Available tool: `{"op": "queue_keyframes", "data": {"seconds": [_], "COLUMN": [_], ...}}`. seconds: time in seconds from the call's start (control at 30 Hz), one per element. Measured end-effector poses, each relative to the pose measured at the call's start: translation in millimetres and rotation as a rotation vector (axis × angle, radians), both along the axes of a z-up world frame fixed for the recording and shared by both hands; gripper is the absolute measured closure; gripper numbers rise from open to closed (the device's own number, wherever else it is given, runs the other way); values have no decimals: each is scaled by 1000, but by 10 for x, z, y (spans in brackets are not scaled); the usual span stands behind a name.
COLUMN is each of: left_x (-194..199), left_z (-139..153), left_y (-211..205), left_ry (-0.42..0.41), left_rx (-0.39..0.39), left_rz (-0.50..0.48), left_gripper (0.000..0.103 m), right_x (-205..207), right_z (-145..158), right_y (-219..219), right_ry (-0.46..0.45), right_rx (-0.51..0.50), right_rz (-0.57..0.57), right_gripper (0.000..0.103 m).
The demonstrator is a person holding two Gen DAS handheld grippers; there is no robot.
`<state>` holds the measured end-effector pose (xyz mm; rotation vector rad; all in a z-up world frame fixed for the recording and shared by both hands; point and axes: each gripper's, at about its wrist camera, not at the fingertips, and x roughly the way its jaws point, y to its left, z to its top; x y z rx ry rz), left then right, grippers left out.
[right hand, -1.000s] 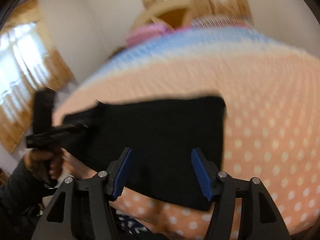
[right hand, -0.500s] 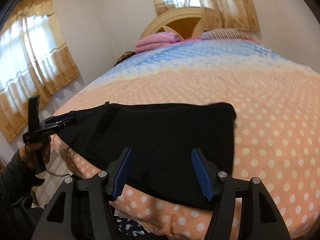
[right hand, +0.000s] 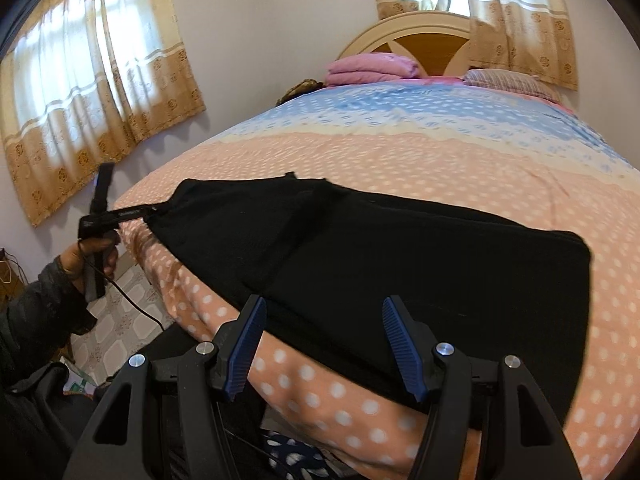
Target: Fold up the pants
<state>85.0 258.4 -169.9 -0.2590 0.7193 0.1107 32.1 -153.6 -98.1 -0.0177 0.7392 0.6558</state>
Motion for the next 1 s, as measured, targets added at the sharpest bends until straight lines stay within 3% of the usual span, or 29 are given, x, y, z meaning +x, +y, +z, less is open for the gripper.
{"op": "queue_keyframes", "data": {"seconds": [0.07,0.13,0.33,0.43,0.57,0.8,1.0], "left_x": [-23,-28,-59,-37,-113,-135,-185], "left_z": [-23,-23,41,52,155,357,666], "left_y": [9,-12,-78,62,167,89,-107], "left_ry": [-19,-22,-20,-47,-120,-170,-240], "left_rx": [-53,-53,-43,-131,-250,-300,-290], "left_rz": [10,14,-5,-6,-32,-60,-117], "left_gripper": [41,41,65,82,84,86,86], "right_x": [16,8,-30,-34,0,101,116], "right_z": [-29,-55,-151,-148,-118,-99,-41], "right_y": [88,145,260,241,159,-33,-117], "right_ry": [11,22,43,40,37,59,57], "right_rx": [10,16,17,18,43,92,104], "right_rz": [7,11,21,14,-14,-90,-125], "right_gripper": [41,41,41,41,41,41,41]}}
